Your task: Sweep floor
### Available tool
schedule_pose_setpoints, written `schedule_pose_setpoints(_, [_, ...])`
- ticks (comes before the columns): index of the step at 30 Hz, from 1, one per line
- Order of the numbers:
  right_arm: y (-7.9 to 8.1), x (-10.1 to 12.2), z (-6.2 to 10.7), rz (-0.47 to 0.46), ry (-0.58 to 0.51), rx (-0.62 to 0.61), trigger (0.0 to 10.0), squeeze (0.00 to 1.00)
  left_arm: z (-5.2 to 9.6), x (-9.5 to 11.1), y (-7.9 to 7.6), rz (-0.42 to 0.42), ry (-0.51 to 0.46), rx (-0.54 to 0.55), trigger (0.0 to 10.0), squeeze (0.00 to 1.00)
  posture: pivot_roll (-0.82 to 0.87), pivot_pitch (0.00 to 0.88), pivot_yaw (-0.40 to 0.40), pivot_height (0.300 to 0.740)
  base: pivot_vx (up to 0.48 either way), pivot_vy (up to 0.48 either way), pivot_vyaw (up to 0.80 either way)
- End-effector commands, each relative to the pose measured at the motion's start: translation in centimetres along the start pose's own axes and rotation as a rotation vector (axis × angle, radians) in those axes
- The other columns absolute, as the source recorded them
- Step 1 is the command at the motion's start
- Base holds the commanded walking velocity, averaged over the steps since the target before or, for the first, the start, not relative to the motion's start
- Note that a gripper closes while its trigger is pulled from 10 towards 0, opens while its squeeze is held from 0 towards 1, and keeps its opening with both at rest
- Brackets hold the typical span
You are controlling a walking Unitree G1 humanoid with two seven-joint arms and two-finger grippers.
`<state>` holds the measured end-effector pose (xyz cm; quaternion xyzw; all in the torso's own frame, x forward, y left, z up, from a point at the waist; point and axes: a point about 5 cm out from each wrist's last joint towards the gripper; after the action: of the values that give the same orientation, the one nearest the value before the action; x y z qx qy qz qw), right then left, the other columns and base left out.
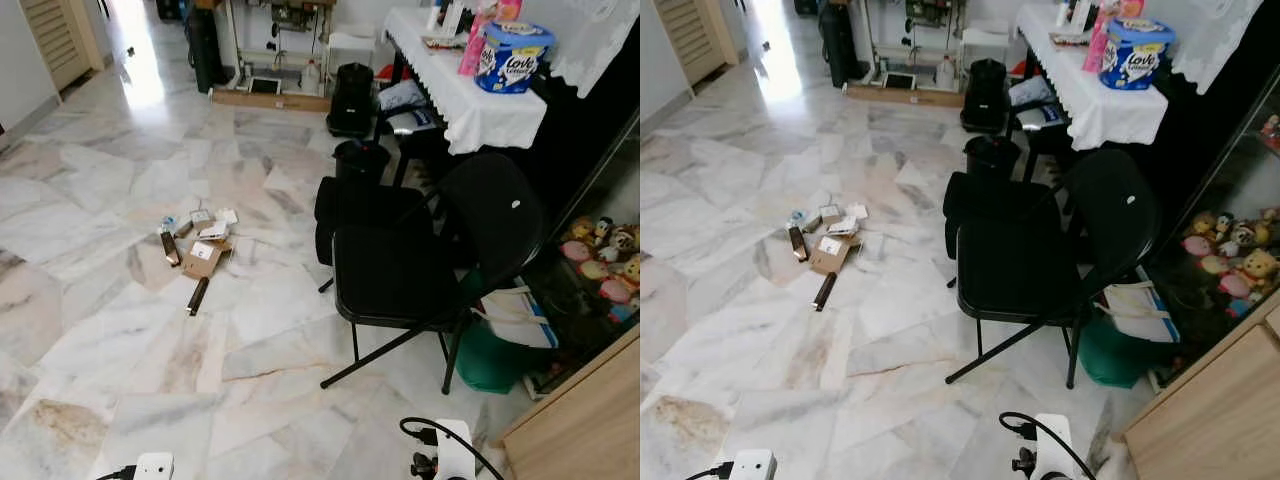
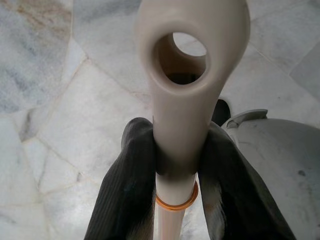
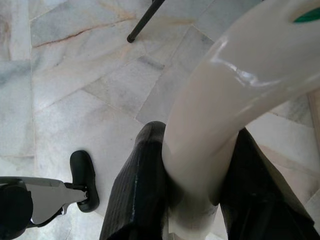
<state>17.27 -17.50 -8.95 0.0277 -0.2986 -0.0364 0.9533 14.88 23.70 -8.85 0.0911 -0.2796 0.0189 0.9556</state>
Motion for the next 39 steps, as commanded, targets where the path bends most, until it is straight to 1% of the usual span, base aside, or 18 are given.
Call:
schedule_pose_setpoints(1, [1.11, -0.05, -0.12, -0.037, 0.001, 0.040, 10.0, 0.00, 0.04, -0.24, 0.01, 0.007, 0.005, 0.004, 10.0, 0.00, -0.03, 0.000, -0.029, 0.740, 0.000, 0.000, 0.00])
schedule_pose_setpoints(12, [1.04, -0.06, -0.12, -0.037, 0.005, 0.036, 10.0, 0.00, 0.02, -0.19, -0.02, 0.011, 0.008, -0.001, 10.0, 0.00, -0.04, 0.000, -0.032, 0.740, 0.000, 0.000, 0.00])
schedule_pose_setpoints(19, [1.05, -0.06, -0.12, -0.035, 0.005, 0.039, 10.0, 0.00, 0.02, -0.19, -0.04, 0.014, 0.007, -0.003, 10.0, 0.00, -0.04, 0.000, -0.032, 0.740, 0.000, 0.338, 0.00])
schedule_pose_setpoints(39, [1.13, -0.01, -0.14, -0.042, 0.005, 0.040, 10.0, 0.00, 0.01, -0.11, 0.00, 0.013, 0.007, -0.005, 10.0, 0.00, -0.04, 0.000, -0.027, 0.740, 0.000, 0.480, 0.00])
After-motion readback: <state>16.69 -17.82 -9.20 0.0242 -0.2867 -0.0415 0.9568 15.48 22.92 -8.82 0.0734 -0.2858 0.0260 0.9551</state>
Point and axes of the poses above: a point about 5 cm out from each wrist's last joint towards the gripper, its own z axis pointing back from the gripper into the wrist, its own x axis along the axis of the wrist's last joint, y = z × x
